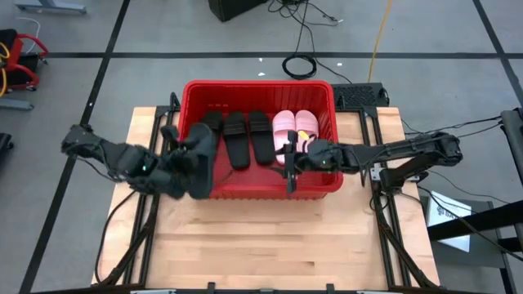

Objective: Pick and place slides into bin
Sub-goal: Put the black slipper on the red bin

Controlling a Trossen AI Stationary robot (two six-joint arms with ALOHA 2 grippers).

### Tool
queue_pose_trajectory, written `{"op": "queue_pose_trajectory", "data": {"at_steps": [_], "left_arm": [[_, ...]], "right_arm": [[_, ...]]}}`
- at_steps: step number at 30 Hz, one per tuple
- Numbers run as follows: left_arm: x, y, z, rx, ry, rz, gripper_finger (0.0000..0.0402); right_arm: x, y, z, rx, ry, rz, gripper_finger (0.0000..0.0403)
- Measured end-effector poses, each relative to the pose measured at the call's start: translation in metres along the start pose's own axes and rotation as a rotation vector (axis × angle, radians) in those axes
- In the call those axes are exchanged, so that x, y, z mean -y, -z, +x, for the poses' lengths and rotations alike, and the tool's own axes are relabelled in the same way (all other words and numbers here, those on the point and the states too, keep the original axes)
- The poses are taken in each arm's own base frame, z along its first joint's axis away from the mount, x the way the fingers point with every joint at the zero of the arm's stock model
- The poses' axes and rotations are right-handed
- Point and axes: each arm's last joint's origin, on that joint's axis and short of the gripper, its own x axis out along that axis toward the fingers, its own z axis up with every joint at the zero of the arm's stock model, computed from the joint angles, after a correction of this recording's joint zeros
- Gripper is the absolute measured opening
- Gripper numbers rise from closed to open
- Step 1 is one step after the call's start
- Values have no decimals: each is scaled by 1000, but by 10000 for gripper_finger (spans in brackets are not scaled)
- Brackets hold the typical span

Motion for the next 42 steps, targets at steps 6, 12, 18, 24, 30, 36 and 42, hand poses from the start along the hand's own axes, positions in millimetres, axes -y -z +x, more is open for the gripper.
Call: {"op": "queue_pose_trajectory", "data": {"at_steps": [6, 12, 18, 24, 30, 36, 42], "left_arm": [[-17, 6, 28, 70, 86, 40, 16], [-38, 15, 55, 23, 31, 61, 14], [-57, 24, 80, -30, 91, 44, 10], [-76, 29, 100, -24, 93, 28, 20], [-83, 37, 128, -70, 164, -1, 4], [-83, 46, 166, -180, 213, 33, 23], [-87, 58, 200, -225, 255, 36, 25]], "right_arm": [[27, 9, 4, 4, -10, 20, 155], [48, 20, 6, -42, 30, 39, 155], [61, 28, 6, -83, 63, 42, 155], [76, 32, 5, -72, 73, 15, 155], [92, 37, 3, -21, 15, 35, 155], [110, 44, 0, -23, 50, 36, 155], [125, 51, -3, -26, 61, 42, 155]]}}
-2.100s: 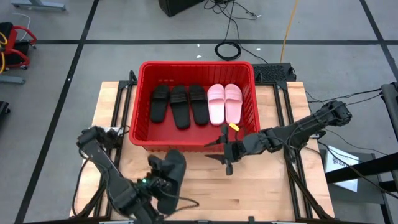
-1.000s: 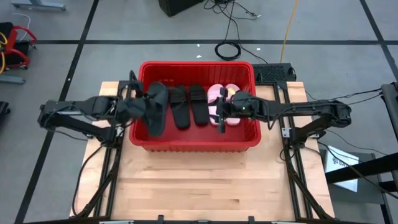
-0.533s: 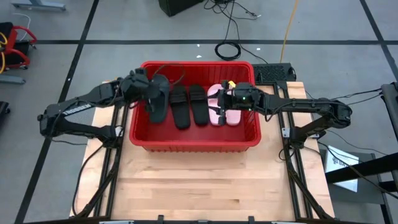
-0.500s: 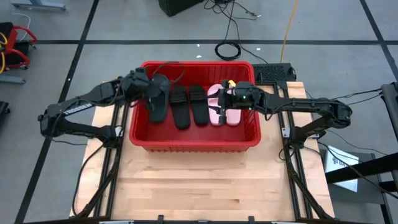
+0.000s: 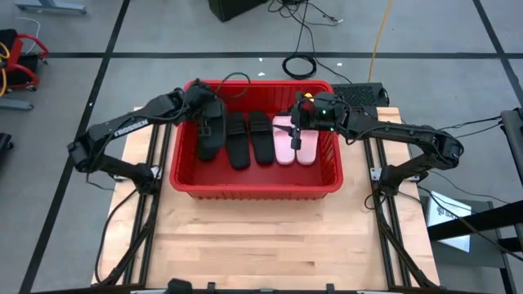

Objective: Pick and place slides into bin
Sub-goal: Put the black slipper on the red bin

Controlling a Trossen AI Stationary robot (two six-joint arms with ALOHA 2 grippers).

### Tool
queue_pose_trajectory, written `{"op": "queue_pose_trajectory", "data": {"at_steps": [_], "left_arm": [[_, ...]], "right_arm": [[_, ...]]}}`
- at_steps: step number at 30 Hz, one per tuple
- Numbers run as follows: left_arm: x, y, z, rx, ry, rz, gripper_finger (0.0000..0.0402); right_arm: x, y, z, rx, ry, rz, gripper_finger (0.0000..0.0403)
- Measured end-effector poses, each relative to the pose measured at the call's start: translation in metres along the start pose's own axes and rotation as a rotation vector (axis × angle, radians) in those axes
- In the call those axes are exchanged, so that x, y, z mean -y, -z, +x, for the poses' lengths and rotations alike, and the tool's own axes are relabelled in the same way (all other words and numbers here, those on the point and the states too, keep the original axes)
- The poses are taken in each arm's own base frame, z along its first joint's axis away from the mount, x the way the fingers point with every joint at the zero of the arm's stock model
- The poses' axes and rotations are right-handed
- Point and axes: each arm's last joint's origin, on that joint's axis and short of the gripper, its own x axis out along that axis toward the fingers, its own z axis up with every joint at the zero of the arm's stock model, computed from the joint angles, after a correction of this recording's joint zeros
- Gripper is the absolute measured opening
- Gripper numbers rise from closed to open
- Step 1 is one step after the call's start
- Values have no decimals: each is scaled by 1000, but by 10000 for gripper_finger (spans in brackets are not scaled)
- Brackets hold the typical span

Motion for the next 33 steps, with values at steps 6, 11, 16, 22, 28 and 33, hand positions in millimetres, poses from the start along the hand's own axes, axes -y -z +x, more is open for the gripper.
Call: {"op": "queue_pose_trajectory", "data": {"at_steps": [6, 11, 16, 22, 28, 33], "left_arm": [[-12, 16, 20, 17, 66, -57, 13], [-6, 36, 42, 14, 50, -60, 9], [5, 52, 57, -8, 47, -44, 22], [15, 64, 68, -42, 27, -2, 7], [26, 74, 76, -78, -18, 32, 13], [28, 75, 78, -81, -29, 31, 32]], "right_arm": [[8, 3, -2, 11, -21, 9, 155], [12, 5, -3, 6, -7, 10, 155], [16, 7, -4, 2, 3, 13, 155], [16, 7, -4, 2, 3, 13, 155], [16, 7, -4, 2, 3, 15, 155], [16, 7, -4, 3, 3, 16, 155]]}}
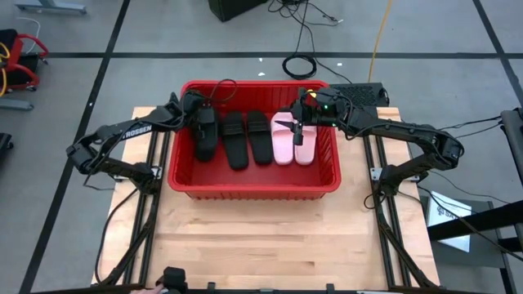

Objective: Pick and place slides into bin
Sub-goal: Put the black slipper on the red bin

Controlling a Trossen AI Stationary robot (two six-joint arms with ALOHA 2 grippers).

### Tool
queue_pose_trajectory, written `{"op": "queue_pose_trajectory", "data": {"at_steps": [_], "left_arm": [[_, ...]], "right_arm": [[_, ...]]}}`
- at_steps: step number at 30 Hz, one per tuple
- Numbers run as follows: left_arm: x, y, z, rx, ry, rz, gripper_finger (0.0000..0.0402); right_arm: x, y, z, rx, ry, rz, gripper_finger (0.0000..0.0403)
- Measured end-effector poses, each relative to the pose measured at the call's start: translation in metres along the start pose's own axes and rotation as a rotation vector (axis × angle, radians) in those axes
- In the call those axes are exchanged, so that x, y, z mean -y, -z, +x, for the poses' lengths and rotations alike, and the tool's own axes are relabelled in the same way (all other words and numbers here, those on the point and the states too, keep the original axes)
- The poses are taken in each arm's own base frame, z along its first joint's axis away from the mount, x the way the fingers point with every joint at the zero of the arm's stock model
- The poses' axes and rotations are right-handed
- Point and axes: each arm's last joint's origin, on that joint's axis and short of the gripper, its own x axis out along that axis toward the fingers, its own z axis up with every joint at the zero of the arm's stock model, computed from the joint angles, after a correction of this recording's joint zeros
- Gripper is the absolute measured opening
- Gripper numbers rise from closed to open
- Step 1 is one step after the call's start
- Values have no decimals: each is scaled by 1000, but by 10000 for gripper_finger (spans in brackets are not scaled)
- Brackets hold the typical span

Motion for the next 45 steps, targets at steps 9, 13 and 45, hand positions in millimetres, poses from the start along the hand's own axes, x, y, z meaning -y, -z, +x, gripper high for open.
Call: {"op": "queue_pose_trajectory", "data": {"at_steps": [9, 13, 45], "left_arm": [[1, -8, -4, -62, -23, 33, 58], [0, -14, -11, -79, 6, 39, 71], [9, -16, -15, -134, 24, -102, 251]], "right_arm": [[0, 0, 0, -1, -1, 8, 155], [0, 0, 0, -1, -1, 8, 155], [0, 0, 0, -2, -2, 1, 155]]}}
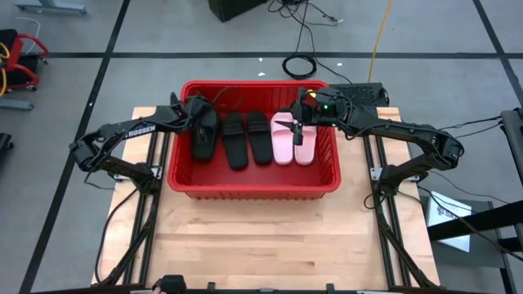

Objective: Pick and place slides into bin
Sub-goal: Put the black slipper on the red bin

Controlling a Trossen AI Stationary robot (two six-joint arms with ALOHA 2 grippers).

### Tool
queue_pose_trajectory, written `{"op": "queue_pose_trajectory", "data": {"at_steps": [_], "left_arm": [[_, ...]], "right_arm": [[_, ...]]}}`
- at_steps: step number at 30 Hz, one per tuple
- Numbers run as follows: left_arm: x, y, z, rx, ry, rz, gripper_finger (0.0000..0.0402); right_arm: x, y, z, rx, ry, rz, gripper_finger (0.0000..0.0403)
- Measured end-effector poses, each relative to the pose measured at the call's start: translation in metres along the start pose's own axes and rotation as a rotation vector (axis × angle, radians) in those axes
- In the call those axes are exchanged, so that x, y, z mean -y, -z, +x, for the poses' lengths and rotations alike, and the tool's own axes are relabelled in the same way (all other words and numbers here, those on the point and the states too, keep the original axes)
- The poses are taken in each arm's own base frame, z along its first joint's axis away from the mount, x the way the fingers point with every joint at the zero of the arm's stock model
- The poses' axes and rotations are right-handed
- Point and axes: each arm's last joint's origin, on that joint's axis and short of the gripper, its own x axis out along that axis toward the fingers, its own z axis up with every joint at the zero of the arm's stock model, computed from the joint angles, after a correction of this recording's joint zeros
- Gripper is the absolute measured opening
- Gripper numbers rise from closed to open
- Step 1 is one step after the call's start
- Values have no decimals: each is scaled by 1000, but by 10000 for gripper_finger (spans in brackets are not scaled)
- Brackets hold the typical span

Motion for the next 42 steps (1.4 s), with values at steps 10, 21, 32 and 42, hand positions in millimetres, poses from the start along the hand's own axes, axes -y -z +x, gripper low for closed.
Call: {"op": "queue_pose_trajectory", "data": {"at_steps": [10, 21, 32, 42], "left_arm": [[10, -9, -6, 5, -24, 3, 253], [21, -16, -12, 1, -49, 9, 253], [31, -18, -16, -32, -64, 8, 253], [40, -24, -22, -28, -92, 30, 253]], "right_arm": [[0, 0, 0, 0, 0, 0, 155], [0, 0, 0, 0, 0, 18, 155], [0, 0, 0, 0, -1, 26, 155], [0, 0, 0, -1, -1, 37, 155]]}}
